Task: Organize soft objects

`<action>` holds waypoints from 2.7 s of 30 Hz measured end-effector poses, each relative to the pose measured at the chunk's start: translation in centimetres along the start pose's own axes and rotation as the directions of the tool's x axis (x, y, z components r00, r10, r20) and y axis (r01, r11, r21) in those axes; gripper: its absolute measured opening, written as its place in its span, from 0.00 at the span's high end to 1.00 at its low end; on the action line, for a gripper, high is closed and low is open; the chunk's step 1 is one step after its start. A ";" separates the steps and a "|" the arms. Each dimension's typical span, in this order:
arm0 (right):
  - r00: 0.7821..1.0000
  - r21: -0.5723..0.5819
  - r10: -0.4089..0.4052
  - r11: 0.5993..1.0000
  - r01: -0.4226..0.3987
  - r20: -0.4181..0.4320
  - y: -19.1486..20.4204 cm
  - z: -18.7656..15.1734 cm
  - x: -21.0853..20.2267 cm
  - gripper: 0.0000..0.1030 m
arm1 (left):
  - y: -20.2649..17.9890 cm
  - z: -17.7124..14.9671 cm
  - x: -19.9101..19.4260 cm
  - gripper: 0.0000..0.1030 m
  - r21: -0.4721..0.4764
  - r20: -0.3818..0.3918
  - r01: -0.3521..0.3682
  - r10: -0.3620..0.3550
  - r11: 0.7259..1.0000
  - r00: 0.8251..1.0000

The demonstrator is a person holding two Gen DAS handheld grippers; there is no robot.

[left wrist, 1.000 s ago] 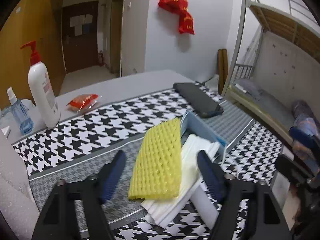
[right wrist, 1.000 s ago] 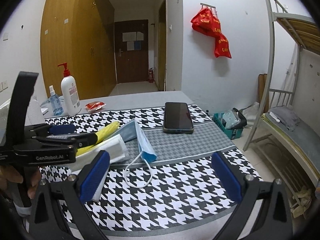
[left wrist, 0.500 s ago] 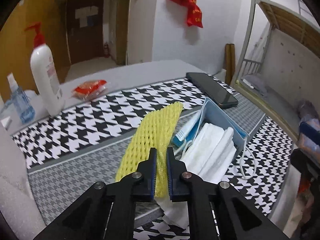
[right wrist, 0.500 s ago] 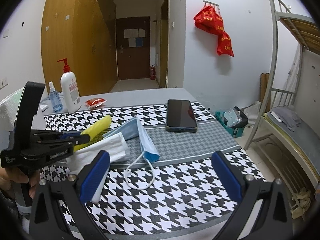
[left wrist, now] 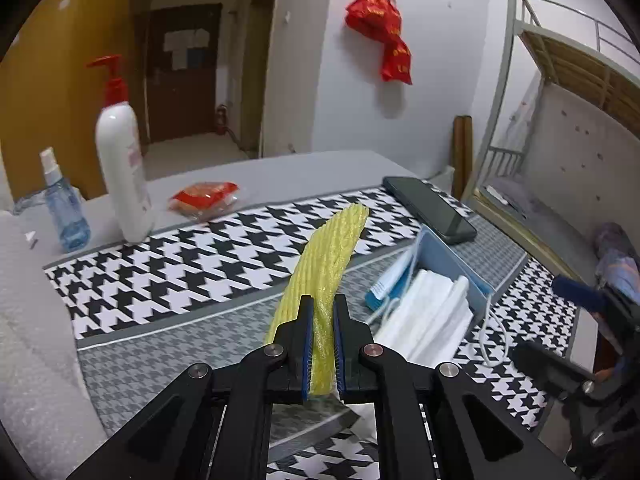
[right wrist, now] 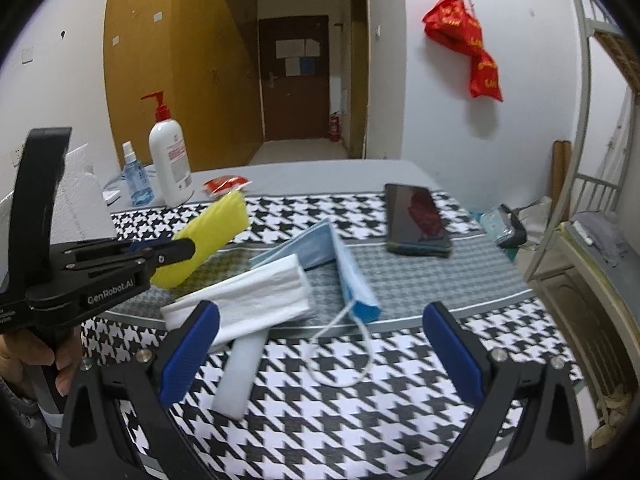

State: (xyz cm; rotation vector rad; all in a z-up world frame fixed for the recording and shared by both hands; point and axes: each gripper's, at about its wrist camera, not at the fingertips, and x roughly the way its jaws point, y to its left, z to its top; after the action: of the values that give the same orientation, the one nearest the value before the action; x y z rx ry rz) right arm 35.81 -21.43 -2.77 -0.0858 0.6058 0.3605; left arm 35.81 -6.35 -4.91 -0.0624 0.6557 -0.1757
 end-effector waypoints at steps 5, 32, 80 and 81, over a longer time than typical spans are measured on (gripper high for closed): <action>0.998 0.024 0.050 0.999 -0.049 -0.028 0.6 0.1 1.0 0.00 | 1.0 -0.1 -0.6 0.91 -0.019 0.023 -0.034 0.035 0.999 0.999; 0.957 0.104 0.236 0.970 -0.221 -0.167 2.7 0.4 5.6 0.56 | 1.2 -0.6 -0.6 0.91 -0.023 0.033 -0.050 0.051 0.998 0.998; 0.994 0.086 0.013 0.996 -0.004 -0.104 -2.9 -3.7 -5.3 0.85 | 1.6 0.1 -2.4 0.91 -0.033 0.107 -0.068 0.072 0.997 0.992; 0.993 0.079 0.012 0.997 -0.003 -0.115 -2.9 -4.0 -5.0 0.78 | 1.6 0.1 -2.4 0.91 -0.033 0.108 -0.069 0.072 0.997 0.992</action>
State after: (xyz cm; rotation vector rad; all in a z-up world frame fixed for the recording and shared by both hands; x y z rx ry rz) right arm 30.85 -26.43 -3.24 -0.0285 0.7339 0.3400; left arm 34.21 -4.35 -3.52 -0.0759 0.5504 -0.0939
